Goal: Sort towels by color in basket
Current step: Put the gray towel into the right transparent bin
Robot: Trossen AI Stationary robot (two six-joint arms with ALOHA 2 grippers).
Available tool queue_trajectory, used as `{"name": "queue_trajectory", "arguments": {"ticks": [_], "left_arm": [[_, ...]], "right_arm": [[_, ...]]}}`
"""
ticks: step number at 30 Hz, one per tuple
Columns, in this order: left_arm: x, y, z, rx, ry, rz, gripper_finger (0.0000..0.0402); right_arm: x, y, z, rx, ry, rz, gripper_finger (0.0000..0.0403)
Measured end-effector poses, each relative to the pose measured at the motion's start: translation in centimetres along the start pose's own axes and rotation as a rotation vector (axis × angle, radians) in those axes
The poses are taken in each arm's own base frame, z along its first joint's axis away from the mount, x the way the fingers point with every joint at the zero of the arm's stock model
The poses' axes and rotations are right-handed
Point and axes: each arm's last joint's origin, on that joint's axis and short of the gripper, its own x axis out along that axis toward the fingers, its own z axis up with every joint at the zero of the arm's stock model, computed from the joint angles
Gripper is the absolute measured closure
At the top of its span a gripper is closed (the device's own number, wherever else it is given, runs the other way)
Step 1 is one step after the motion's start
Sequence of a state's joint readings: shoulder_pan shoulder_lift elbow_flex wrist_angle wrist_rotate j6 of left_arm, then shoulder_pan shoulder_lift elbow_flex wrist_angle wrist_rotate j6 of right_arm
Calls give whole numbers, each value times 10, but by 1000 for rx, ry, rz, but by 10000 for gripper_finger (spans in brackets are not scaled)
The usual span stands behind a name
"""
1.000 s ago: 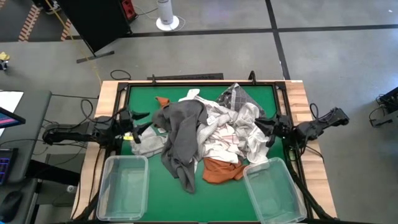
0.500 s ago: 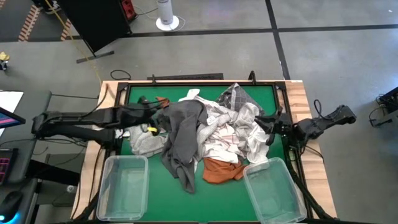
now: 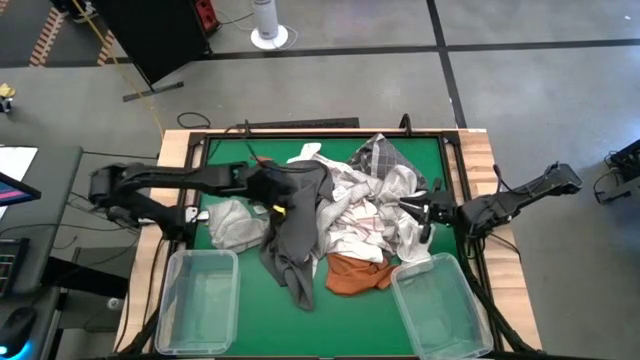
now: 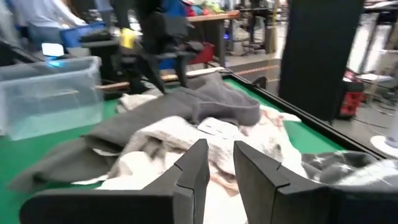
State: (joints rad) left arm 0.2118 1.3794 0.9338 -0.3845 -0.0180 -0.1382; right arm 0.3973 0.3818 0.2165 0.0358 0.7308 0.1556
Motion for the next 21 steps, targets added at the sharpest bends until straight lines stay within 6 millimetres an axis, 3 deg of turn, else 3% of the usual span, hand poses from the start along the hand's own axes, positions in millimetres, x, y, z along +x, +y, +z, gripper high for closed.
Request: {"name": "queue_trajectory", "arguments": {"ticks": [4, 10, 13, 18, 21], "left_arm": [[19, 4, 6, -27, 42, -75, 182], [39, -8, 10, 11, 79, -252, 193], [42, -15, 8, 89, 75, -264, 240], [31, -23, 12, 119, 35, -283, 378], [13, -29, 18, 139, -35, -320, 390]], "right_arm": [[0, 0, 1, 3, -8, 19, 296], [0, 0, 1, 1, -6, 18, 296], [0, 0, 1, 1, -5, 18, 296], [0, 0, 0, 1, 1, 17, 296], [0, 0, 0, 11, 1, 17, 296]]}}
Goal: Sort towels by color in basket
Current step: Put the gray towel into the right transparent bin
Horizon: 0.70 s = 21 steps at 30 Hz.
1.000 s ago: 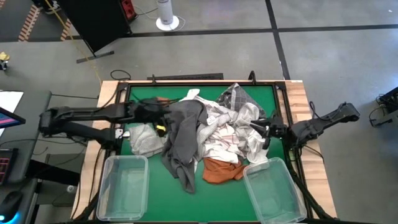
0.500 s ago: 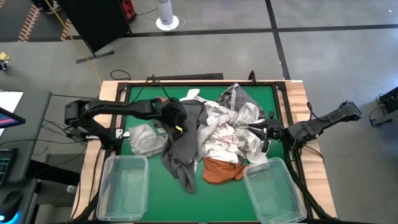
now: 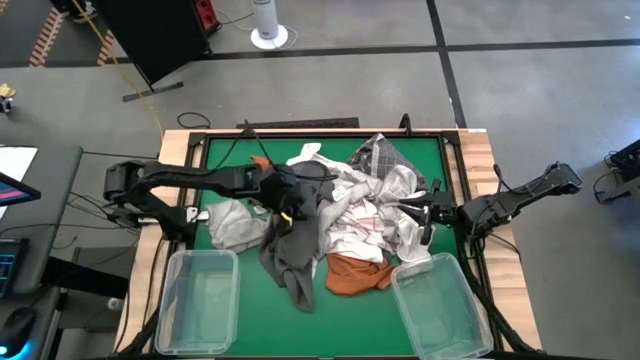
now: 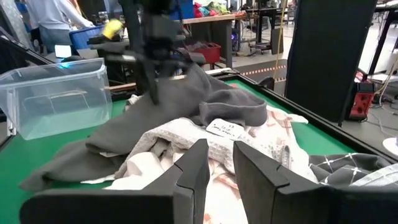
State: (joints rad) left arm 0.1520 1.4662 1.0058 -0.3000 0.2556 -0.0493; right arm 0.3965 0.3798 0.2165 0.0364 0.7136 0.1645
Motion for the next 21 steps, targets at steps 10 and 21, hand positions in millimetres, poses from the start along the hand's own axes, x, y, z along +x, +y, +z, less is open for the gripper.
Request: {"name": "queue_trajectory", "arguments": {"ticks": [10, 21], "left_arm": [[-78, -29, 35, 166, -442, 40, 399], [-120, -29, 65, 285, -868, 218, 401]], "right_arm": [[4, 4, -2, 6, 12, 6, 296], [23, 28, 46, -146, 11, 33, 248]]}}
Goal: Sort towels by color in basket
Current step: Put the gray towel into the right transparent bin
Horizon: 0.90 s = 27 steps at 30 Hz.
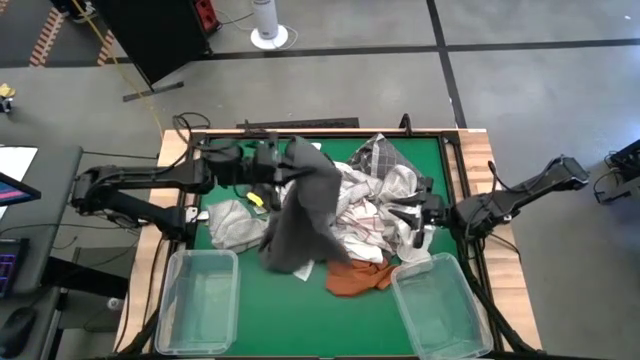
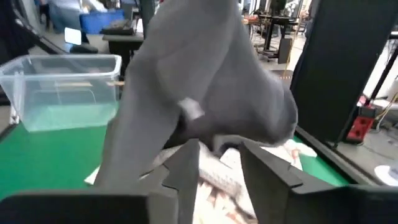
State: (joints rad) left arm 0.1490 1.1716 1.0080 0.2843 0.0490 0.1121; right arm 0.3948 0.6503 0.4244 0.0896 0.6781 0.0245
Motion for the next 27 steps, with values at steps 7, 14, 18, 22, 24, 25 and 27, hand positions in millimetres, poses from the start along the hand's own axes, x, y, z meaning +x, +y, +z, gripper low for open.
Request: {"name": "queue_trajectory", "arguments": {"ticks": [7, 14, 18, 22, 24, 25, 27], "left_arm": [[-22, 3, 54, -195, -61, -54, 401], [-36, 6, 84, -216, -40, -44, 401], [-24, 7, 79, -195, -28, -8, 401], [-11, 8, 75, -175, -52, 0, 401], [-8, 7, 76, -174, -77, -39, 401], [-8, 6, 77, -174, -91, -61, 401], [-9, 6, 81, -167, -127, -99, 401]], "right_arm": [[7, -5, 29, -18, 40, -58, 208], [20, -18, 21, 47, 104, -137, 205], [40, -10, 22, 28, 65, -85, 200], [65, 4, 25, -70, 3, -42, 187], [76, 3, 27, -108, 37, -60, 179], [81, 0, 28, -106, 55, -80, 176], [92, -8, 31, -93, 84, -68, 171]]}}
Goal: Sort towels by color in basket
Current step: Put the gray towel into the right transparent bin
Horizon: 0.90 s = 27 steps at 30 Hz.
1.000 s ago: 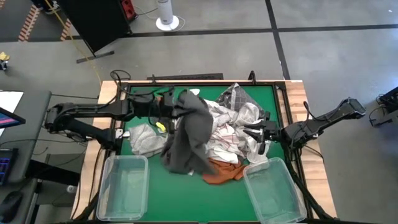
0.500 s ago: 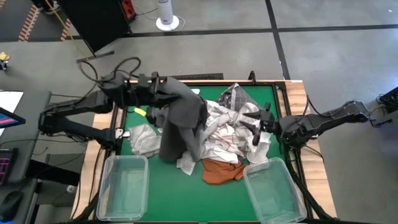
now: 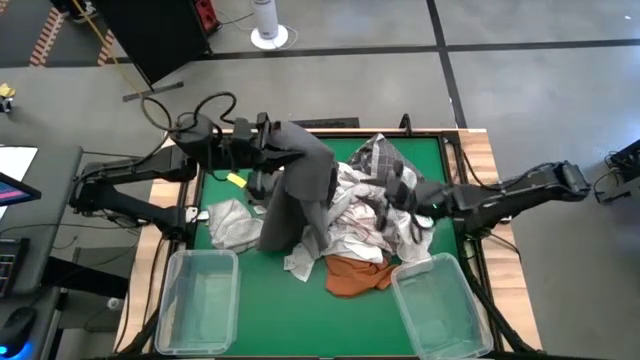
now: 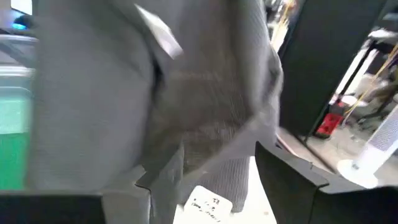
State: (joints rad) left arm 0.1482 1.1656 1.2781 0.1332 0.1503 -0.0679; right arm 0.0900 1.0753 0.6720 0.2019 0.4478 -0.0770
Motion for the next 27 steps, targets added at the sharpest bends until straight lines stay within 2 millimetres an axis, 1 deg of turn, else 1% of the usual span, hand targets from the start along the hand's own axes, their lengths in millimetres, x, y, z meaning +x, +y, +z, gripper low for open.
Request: {"name": "queue_trajectory", "arguments": {"ticks": [2, 7, 9, 11, 14, 16, 19, 22, 24, 27], "left_arm": [[0, -1, 5, 16, -42, -40, 401], [-1, -5, 11, 32, -106, -133, 401], [-1, -5, 12, 46, -117, -148, 401], [-2, -5, 14, 63, -139, -149, 401], [-3, -6, 19, 98, -192, -150, 401], [-3, -6, 22, 137, -220, -147, 401], [-3, -6, 23, 205, -234, -135, 401], [-3, -4, 23, 253, -235, -108, 401], [-3, -2, 22, 256, -228, -92, 401], [-4, 2, 22, 242, -219, -79, 401]], "right_arm": [[11, -7, -2, 11, 21, 36, 168], [33, -31, -13, 24, 70, -3, 167], [43, -38, -18, 56, 67, 62, 167], [55, -41, -22, 76, 30, 176, 167], [70, -39, -24, 86, -57, 286, 167], [80, -37, -20, 84, -97, 329, 167], [98, -28, -4, 70, -148, 398, 167], [117, -13, 11, 12, -167, 437, 167], [128, -3, 20, -33, -176, 456, 167], [141, 2, 30, -45, -197, 460, 167]]}}
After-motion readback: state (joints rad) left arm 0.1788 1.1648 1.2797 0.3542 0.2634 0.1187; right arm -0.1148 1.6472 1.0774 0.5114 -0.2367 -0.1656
